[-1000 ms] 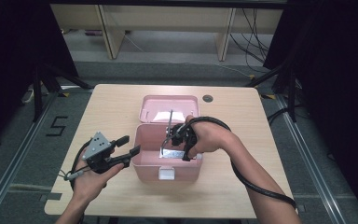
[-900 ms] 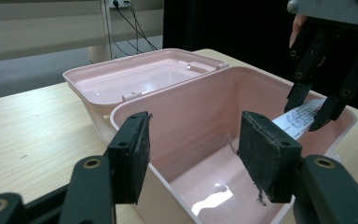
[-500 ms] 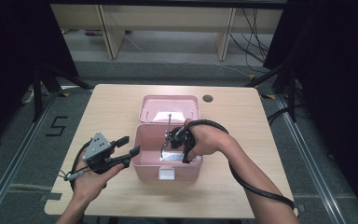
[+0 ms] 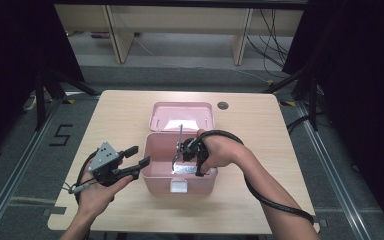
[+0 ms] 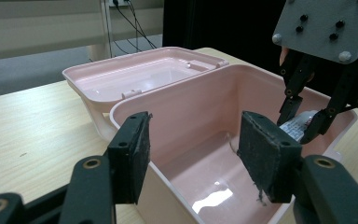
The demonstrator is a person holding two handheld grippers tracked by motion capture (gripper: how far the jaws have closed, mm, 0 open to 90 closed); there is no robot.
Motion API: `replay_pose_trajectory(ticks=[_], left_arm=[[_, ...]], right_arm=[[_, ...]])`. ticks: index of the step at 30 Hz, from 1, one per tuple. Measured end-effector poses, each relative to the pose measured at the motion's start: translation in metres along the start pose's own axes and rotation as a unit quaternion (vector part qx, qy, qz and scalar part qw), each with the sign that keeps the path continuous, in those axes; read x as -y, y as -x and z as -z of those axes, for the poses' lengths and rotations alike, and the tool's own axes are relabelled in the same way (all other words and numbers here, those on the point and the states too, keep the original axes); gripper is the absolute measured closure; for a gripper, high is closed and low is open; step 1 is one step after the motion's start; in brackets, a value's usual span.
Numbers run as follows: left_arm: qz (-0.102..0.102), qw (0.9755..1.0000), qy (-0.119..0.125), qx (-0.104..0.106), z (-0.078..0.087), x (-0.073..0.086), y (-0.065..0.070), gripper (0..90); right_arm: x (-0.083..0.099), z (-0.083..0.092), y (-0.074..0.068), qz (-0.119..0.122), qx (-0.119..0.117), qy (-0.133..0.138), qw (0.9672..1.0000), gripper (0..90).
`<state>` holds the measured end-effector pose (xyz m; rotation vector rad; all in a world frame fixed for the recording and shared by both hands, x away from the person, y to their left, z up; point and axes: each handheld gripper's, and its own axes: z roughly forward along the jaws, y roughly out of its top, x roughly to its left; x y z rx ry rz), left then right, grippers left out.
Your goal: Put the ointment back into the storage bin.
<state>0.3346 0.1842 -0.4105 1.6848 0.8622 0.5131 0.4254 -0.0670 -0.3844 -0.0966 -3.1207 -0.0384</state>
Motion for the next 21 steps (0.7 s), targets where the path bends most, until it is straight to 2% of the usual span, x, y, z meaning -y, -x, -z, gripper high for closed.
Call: replay_pose_trajectory(ticks=[2,4,8,12,17,18,19,21], left_arm=[[0.001,1.0,0.0,0.0,-0.0004,0.0003,0.0002,43.1],[0.001,1.0,0.0,0.001,-0.0008,0.0006,0.0004,43.1],[0.0,1.0,-0.003,0.002,-0.0014,0.0012,0.0006,43.1],[0.001,1.0,-0.002,0.002,-0.0014,0.0011,0.0006,43.1],[-0.001,1.0,0.003,0.007,-0.0022,0.0008,0.0005,43.1],[-0.001,1.0,0.003,0.007,-0.0023,0.0007,0.0007,43.1],[-0.001,1.0,0.0,0.004,-0.0017,0.0004,0.0011,43.2],[-0.001,1.0,-0.002,0.003,-0.0015,0.0002,0.0012,43.2]], right_arm=[[-0.0009,0.0006,-0.0018,-0.013,-0.003,-0.009,0.9999,70.2],[-0.0011,-0.0003,-0.0018,-0.014,0.0,-0.012,0.9998,70.1],[0.0001,-0.0062,0.0004,-0.01,-0.008,0.003,0.9999,70.1],[-0.001,-0.0063,0.0017,-0.002,-0.003,-0.008,1.0,70.1],[-0.0006,-0.0071,0.0025,0.0,-0.002,-0.004,1.0,70.1],[-0.0009,-0.0066,0.0021,-0.004,-0.003,-0.007,1.0,70.1],[-0.0013,-0.0062,0.0,-0.018,-0.004,-0.012,0.9998,70.1],[-0.0002,-0.0088,0.002,-0.008,-0.005,-0.003,1.0,70.1]])
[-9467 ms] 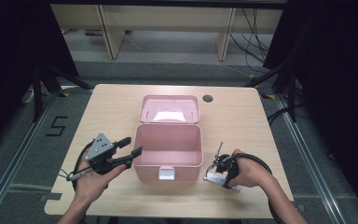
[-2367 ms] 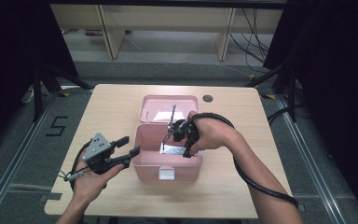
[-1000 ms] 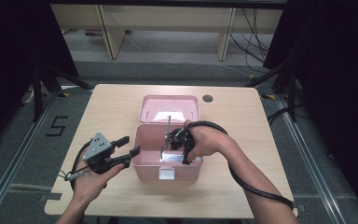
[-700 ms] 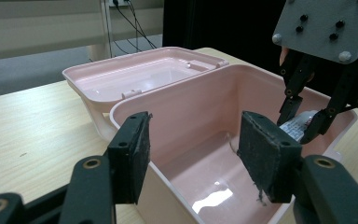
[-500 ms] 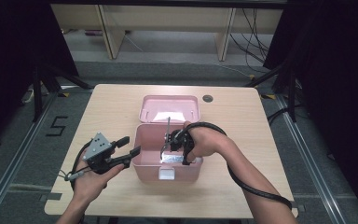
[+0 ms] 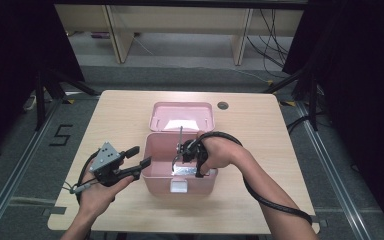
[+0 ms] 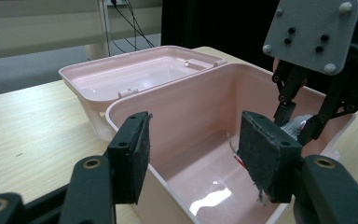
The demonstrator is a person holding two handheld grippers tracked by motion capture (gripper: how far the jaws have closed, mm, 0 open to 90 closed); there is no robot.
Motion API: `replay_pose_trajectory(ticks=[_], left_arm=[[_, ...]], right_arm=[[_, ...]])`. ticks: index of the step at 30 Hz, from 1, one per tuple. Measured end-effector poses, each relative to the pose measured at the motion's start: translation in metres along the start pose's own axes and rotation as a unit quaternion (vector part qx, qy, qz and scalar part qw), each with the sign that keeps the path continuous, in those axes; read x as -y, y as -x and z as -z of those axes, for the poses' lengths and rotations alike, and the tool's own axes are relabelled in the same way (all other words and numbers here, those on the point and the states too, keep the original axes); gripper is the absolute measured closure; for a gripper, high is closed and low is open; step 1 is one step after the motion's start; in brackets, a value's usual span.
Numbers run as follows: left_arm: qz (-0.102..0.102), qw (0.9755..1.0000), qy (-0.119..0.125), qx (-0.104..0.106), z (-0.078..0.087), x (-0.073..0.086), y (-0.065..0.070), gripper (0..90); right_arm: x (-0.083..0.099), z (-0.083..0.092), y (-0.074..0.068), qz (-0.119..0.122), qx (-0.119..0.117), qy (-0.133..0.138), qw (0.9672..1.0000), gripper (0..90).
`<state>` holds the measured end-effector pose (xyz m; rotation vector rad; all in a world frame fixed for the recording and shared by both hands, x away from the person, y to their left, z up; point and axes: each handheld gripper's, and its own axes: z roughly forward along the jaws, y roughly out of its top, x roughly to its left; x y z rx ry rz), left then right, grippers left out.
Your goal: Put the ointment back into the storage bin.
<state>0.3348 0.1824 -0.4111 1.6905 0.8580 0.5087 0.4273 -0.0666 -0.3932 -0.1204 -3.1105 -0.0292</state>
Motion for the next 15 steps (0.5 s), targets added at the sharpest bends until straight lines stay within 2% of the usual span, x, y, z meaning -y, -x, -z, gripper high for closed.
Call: replay_pose_trajectory(ticks=[5,7,15], left_arm=[[0.001,1.0,0.006,0.004,-0.0009,0.0,-0.0006,43.1],[0.0,1.0,0.001,0.0,0.0001,-0.0006,-0.0002,43.2],[0.0,1.0,0.002,0.0,0.0003,0.0004,-0.0006,43.1]], right_arm=[[-0.0002,-0.002,0.0007,0.001,-0.001,0.0,1.0,70.1],[-0.0008,-0.0022,-0.0001,-0.006,-0.004,-0.004,1.0,70.1],[-0.0015,-0.0035,0.0013,0.002,-0.001,-0.008,1.0,70.1]])
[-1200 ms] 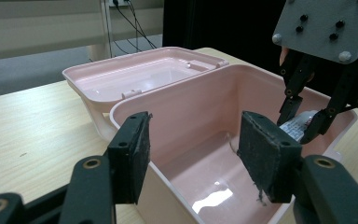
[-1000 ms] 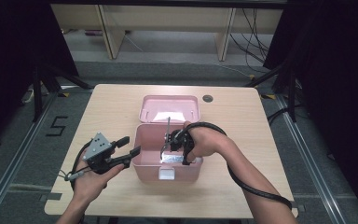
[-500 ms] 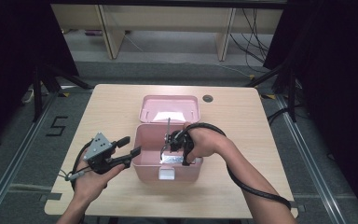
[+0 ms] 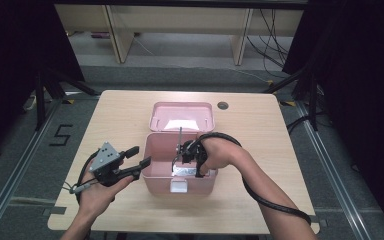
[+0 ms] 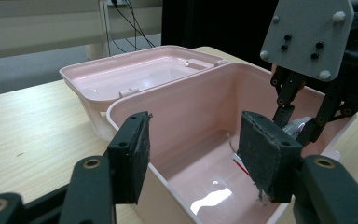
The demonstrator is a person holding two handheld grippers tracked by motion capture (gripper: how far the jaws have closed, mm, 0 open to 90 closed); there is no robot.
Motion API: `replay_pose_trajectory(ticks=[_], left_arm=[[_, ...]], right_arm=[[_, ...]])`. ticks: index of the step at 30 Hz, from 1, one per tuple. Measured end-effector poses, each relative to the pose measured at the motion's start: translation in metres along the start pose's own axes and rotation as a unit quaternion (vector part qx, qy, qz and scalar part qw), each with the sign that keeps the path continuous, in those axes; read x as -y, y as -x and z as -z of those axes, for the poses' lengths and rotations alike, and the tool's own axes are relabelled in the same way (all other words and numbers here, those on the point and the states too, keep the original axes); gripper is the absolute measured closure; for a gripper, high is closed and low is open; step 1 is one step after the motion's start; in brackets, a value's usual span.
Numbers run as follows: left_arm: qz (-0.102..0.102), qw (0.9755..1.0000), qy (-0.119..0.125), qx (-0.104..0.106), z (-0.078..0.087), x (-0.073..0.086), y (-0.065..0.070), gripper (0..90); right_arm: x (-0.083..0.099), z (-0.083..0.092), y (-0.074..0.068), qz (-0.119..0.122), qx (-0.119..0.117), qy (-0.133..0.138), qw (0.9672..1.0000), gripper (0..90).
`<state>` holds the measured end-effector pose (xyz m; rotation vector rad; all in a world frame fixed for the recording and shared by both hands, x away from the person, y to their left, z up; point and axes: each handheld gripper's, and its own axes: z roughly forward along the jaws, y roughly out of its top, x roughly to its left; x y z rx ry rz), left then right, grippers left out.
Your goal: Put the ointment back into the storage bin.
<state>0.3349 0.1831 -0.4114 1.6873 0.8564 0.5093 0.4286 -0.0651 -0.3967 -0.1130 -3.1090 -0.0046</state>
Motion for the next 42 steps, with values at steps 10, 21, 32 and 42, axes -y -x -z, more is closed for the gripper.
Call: replay_pose_trajectory(ticks=[10,21,32,42], left_arm=[[0.0,1.0,0.003,0.004,-0.001,0.0,0.0,43.1],[0.001,1.0,-0.002,-0.001,0.0,0.001,0.0,43.1],[0.001,1.0,-0.002,0.0,-0.003,-0.001,0.0,43.1],[0.007,1.0,-0.001,0.003,-0.009,-0.002,-0.006,43.5]], right_arm=[[0.0,-0.003,0.0,-0.002,-0.003,0.002,1.0,70.1],[0.006,0.002,0.004,-0.024,0.009,0.008,0.9996,61.9],[0.014,0.012,0.006,-0.017,0.033,0.034,0.9987,62.7],[0.023,0.026,0.006,-0.041,0.051,0.063,0.9959,67.9]])
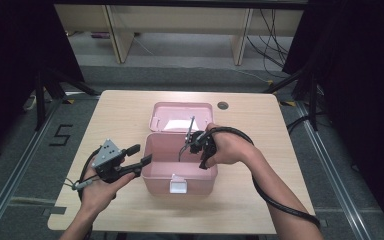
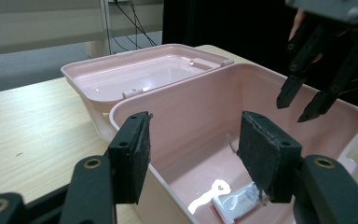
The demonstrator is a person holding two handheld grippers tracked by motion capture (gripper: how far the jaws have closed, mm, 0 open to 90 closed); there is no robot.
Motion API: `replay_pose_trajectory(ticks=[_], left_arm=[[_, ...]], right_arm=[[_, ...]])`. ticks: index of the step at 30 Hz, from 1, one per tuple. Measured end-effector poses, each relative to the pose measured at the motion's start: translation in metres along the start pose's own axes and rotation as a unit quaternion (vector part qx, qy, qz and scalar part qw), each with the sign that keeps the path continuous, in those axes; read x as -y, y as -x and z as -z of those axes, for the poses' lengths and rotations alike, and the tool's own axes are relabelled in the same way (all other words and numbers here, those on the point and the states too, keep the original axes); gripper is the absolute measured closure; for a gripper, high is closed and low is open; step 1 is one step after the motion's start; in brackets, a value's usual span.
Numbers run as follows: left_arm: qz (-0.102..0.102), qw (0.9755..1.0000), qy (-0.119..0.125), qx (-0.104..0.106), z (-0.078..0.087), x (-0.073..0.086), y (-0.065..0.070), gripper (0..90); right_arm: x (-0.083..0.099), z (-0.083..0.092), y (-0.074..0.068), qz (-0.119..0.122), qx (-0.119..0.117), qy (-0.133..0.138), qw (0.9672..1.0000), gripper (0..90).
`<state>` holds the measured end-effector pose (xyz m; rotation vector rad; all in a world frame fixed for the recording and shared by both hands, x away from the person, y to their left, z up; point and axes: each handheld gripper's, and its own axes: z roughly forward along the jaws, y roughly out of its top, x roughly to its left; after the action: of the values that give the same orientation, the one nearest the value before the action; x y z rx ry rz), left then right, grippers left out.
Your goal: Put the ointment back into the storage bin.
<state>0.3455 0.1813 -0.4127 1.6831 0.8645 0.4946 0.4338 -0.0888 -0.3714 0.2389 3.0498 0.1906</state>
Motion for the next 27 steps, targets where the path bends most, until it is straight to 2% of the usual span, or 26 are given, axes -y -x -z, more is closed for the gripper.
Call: replay_pose_trajectory(ticks=[1,3,7,9,11,14,17,18,19,24,27], left_arm=[[0.001,1.0,-0.004,-0.003,0.0,-0.001,0.0,43.6],[0.001,1.0,-0.004,-0.002,-0.001,-0.002,-0.001,44.1],[0.004,1.0,-0.007,-0.003,-0.005,-0.005,-0.005,47.6],[0.004,1.0,-0.005,-0.005,-0.006,-0.006,-0.006,49.9],[0.004,1.0,-0.003,-0.004,-0.008,-0.008,-0.007,50.5],[0.003,1.0,-0.003,-0.006,-0.009,-0.01,-0.009,54.3],[0.008,0.9999,0.004,-0.007,-0.01,-0.013,-0.013,65.2],[0.007,0.9999,0.001,-0.009,-0.01,-0.014,-0.015,69.0],[0.01,0.9999,0.001,-0.01,-0.01,-0.015,-0.017,72.2],[0.009,0.9997,0.001,-0.025,-0.014,-0.022,-0.024,87.4],[0.013,0.9993,-0.007,-0.034,-0.019,-0.025,-0.03,89.9]], right_arm=[[0.001,0.002,0.001,-0.006,0.003,0.007,1.0,68.5],[0.003,0.008,-0.001,-0.049,-0.002,0.007,0.9988,72.4],[0.01,0.016,0.001,-0.083,-0.001,0.027,0.9961,79.4],[0.015,0.02,0.003,-0.082,0.005,0.035,0.996,83.7],[0.017,0.023,0.002,-0.099,0.005,0.041,0.9943,86.6],[0.021,0.027,0.003,-0.108,0.007,0.053,0.9928,90.0],[0.027,0.03,0.004,-0.112,0.01,0.063,0.9917,90.0],[0.029,0.031,0.003,-0.125,0.004,0.068,0.9898,90.0],[0.031,0.032,0.004,-0.128,0.002,0.072,0.9892,90.0],[0.041,0.035,0.009,-0.141,0.015,0.089,0.9859,90.0],[0.045,0.037,0.012,-0.149,0.019,0.094,0.9842,90.0]])
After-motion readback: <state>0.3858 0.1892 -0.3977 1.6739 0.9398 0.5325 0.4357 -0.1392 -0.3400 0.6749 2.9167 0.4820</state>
